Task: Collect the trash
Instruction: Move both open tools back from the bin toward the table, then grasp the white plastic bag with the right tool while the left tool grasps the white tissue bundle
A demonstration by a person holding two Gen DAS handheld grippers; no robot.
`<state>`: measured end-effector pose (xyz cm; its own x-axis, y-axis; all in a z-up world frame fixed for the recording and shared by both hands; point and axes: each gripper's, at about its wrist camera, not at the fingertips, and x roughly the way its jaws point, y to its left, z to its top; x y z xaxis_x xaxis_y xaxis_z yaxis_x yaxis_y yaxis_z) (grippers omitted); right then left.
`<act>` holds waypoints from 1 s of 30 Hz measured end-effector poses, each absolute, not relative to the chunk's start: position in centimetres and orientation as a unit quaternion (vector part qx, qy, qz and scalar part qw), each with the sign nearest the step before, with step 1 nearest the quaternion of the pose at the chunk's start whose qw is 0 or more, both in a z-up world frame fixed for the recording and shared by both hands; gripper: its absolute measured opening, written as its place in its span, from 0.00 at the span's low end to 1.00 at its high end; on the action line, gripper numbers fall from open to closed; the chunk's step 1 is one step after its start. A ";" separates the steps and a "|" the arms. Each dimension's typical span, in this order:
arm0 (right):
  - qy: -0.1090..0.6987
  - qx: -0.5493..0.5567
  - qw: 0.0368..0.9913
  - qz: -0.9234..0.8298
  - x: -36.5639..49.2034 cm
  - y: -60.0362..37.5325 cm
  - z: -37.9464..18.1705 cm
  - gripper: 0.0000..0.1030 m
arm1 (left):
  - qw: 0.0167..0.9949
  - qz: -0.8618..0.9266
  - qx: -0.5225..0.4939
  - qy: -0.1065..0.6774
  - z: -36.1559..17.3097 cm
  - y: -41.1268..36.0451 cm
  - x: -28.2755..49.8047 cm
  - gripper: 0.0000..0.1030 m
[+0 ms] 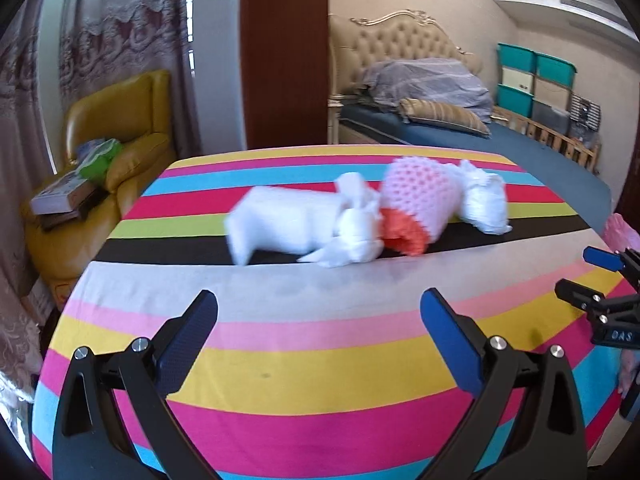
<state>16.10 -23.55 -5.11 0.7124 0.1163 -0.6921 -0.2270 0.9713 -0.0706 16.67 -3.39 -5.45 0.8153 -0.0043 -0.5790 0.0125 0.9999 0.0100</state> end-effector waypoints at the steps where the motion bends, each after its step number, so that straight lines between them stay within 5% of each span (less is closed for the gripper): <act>1: 0.371 -0.074 0.921 0.095 16.7 -23.3 -5.0 0.82 | 0.952 0.000 0.009 0.305 -5.4 -3.0 16.7 0.95; 15: 0.378 -0.097 0.917 0.088 24.5 -19.7 -4.1 0.82 | 0.936 -0.039 -0.011 0.351 -5.5 -4.2 20.8 0.95; 18: 0.383 -0.094 0.914 0.092 26.4 -19.5 -4.4 0.82 | 0.931 -0.050 -0.010 0.361 -5.8 -5.1 21.8 0.81; 22: 0.391 -0.089 0.910 0.101 28.3 -19.4 -4.7 0.82 | 0.923 -0.057 -0.019 0.380 -6.5 -6.1 23.3 0.79; 23: 0.393 -0.087 0.910 0.103 28.6 -19.4 -4.9 0.80 | 0.921 -0.059 -0.025 0.384 -6.7 -6.2 23.8 0.75; 25: 0.395 -0.075 0.909 0.111 28.8 -19.8 -5.1 0.48 | 0.918 -0.064 -0.030 0.391 -6.9 -6.6 24.5 0.70; 30: 0.387 -0.060 0.912 0.122 28.7 -20.4 -5.1 0.42 | 0.913 -0.056 -0.034 0.403 -7.3 -7.3 26.6 0.63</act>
<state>28.71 -20.42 -5.05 0.6700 0.1754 -0.7213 -0.2689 0.9630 -0.0156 26.55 -7.27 -7.30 0.6695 -0.1300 -0.7313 0.0759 0.9914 -0.1067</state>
